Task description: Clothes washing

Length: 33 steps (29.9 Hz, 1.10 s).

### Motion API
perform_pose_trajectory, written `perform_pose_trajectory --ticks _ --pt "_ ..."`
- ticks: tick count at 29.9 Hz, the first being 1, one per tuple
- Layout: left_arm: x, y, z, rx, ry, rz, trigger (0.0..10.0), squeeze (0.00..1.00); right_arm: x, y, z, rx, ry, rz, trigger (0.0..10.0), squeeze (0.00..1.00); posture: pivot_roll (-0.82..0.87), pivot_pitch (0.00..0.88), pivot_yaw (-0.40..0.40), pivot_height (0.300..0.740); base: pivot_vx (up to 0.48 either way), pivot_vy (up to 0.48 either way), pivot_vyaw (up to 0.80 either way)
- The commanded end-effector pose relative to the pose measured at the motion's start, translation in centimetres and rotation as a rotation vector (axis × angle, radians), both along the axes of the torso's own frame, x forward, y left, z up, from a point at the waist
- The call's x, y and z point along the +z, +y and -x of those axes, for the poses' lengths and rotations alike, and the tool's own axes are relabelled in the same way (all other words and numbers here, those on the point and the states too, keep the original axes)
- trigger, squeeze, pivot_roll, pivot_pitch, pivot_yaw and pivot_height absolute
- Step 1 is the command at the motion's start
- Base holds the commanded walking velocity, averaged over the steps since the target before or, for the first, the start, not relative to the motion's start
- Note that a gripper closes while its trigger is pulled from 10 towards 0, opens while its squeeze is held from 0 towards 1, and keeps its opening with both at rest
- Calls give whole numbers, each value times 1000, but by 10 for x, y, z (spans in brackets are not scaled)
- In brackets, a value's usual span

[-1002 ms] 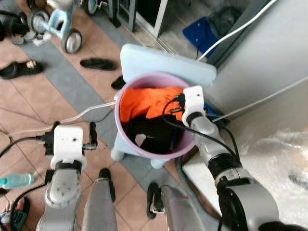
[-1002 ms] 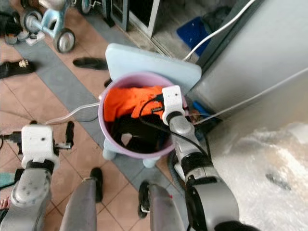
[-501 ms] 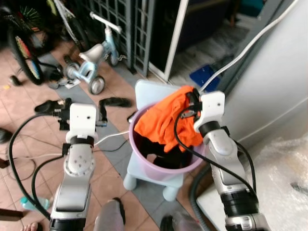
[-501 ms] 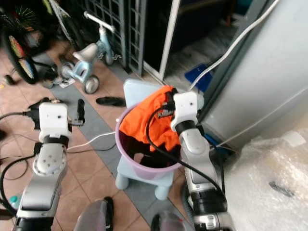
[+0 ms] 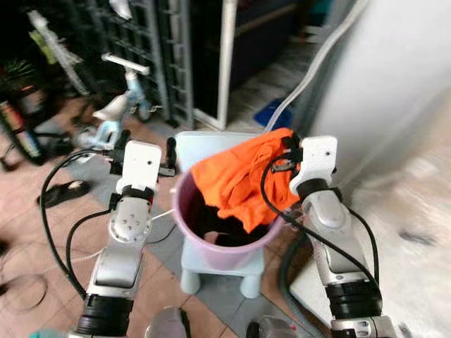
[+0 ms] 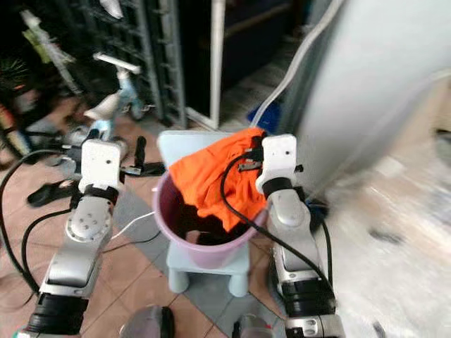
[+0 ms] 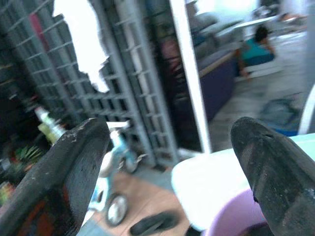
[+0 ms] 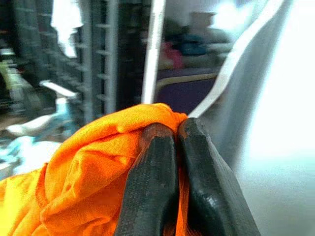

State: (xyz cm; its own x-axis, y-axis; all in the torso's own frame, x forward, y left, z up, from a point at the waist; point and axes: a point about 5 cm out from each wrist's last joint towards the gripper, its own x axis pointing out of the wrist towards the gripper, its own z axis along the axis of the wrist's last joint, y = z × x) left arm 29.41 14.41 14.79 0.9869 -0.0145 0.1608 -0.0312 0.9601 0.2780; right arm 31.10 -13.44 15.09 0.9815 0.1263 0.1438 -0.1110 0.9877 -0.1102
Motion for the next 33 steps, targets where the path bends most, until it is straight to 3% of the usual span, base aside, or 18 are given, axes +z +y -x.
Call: perform_pose_trajectory --ticks 1,5,6,15,24,33 --pt "0 -2 -1 -15 -5 -4 10000 0 9 -7 -2 -29 -40 8 10000 0 -18 0 19 740 0 -270 -781" --pt "-1 -2 -2 -7 -12 12 10000 0 22 -8 -6 -31 -100 50 10000 0 -24 0 11 740 0 -65 -781" --pt "-2 -4 -1 -8 -13 22 10000 0 35 -13 -9 -56 -157 78 10000 0 -25 0 8 740 0 0 -800" --pt "-7 -11 2 -22 -10 36 10000 0 58 -34 -20 -148 -230 134 10000 0 -47 0 -3 740 0 0 -800" --pt "-9 -13 -1 -27 -4 41 10000 0 61 -42 -21 -194 -242 147 10000 0 -63 0 3 740 0 0 -800" --pt "4 -9 -4 -25 -32 66 10000 0 66 -46 -23 -209 -248 148 10000 0 -61 0 9 740 0 0 -800"
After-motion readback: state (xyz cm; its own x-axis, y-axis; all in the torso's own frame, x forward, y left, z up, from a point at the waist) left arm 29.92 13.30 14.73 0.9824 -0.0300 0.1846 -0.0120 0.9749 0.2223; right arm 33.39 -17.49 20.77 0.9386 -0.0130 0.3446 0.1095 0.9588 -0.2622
